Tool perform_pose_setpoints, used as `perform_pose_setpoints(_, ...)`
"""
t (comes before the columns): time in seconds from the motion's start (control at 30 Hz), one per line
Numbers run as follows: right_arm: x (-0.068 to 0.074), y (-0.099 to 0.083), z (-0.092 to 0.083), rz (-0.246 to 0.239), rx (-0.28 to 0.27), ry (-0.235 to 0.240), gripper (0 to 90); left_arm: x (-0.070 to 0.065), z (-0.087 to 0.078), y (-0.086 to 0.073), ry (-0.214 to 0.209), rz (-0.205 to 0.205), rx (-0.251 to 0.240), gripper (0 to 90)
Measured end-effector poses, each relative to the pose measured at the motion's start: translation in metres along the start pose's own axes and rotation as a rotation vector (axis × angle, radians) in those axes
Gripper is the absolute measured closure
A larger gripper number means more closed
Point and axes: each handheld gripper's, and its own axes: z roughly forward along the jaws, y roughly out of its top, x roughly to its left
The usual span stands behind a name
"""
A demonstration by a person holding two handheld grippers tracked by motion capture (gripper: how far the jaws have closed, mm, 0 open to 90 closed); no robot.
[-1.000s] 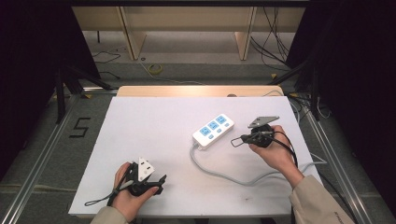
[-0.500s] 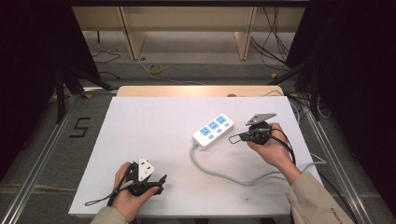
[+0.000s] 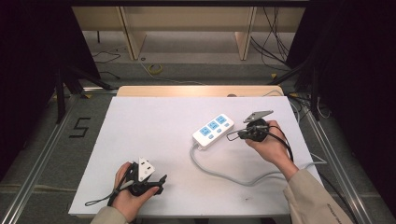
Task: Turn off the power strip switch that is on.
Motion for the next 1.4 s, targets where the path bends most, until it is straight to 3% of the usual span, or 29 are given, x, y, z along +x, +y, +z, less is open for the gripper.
perform_pose_setpoints(1.4, -0.015, 0.019, 0.025, 0.03, 0.061, -0.008, 90.0, 0.0, 0.0, 0.0, -0.004, 0.001, -0.002, 18.4)
